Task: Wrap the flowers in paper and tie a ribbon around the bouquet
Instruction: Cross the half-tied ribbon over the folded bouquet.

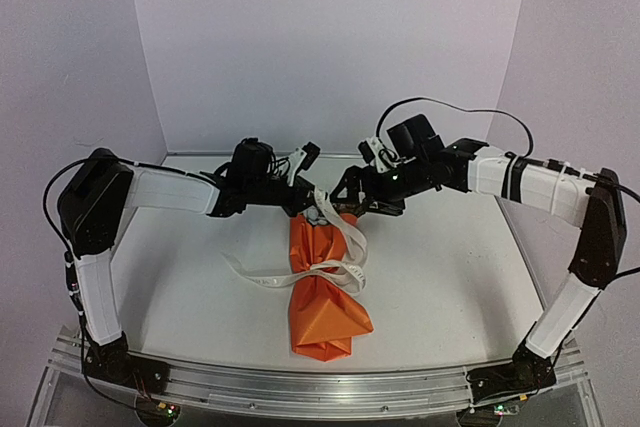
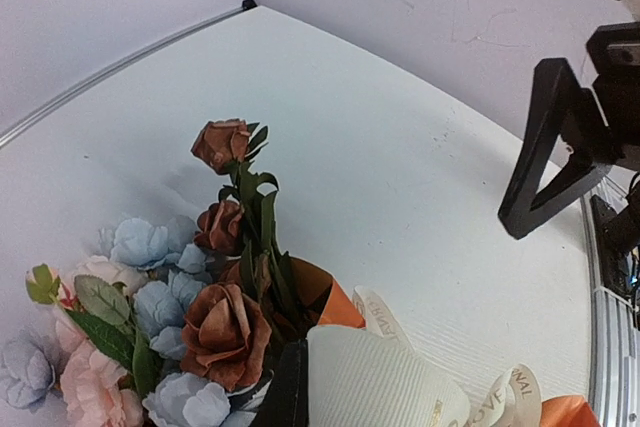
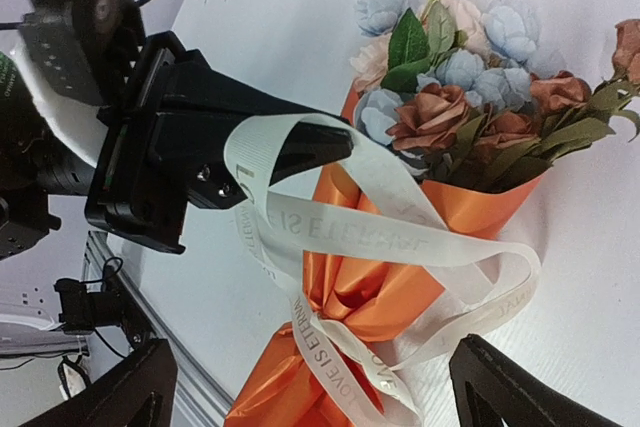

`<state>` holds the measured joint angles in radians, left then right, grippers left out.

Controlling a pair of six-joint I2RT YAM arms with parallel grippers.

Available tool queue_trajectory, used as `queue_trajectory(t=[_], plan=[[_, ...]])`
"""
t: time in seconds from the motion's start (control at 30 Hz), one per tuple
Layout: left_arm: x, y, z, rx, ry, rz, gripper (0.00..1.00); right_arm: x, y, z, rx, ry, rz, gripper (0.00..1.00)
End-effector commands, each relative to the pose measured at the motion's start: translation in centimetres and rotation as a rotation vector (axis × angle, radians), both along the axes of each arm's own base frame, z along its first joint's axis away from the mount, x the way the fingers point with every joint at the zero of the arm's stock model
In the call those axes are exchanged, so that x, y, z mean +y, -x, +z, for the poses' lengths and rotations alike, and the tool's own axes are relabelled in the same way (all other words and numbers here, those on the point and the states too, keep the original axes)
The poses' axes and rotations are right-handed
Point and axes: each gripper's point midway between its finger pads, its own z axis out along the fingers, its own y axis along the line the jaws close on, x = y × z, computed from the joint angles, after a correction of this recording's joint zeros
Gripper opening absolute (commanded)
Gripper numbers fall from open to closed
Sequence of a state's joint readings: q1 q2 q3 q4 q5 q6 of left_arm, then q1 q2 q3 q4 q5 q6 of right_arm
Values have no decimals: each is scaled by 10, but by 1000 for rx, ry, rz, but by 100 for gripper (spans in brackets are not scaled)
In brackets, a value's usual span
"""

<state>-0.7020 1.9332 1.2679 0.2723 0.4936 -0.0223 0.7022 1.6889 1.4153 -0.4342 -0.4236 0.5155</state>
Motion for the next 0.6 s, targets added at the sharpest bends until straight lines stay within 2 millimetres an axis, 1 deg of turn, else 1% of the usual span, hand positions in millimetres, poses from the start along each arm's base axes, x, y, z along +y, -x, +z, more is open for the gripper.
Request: queue_trajectory(t=[0.0, 0.1, 0.2, 0.4, 0.57], plan=[[11, -6, 22, 48, -79, 73, 0, -18, -3, 13, -96, 44, -62, 98], [21, -8, 18, 74, -144, 116, 0, -31, -7, 10, -106, 77, -132, 98], [28, -11, 16, 87, -200, 144, 0, -48, -8, 9, -103, 115, -216, 98], [43, -10, 14, 93, -274, 184, 0, -90, -8, 2, -107, 181, -391, 98], [53, -2, 10, 137, -329, 185, 0, -100, 1, -5, -76, 211, -401, 98]])
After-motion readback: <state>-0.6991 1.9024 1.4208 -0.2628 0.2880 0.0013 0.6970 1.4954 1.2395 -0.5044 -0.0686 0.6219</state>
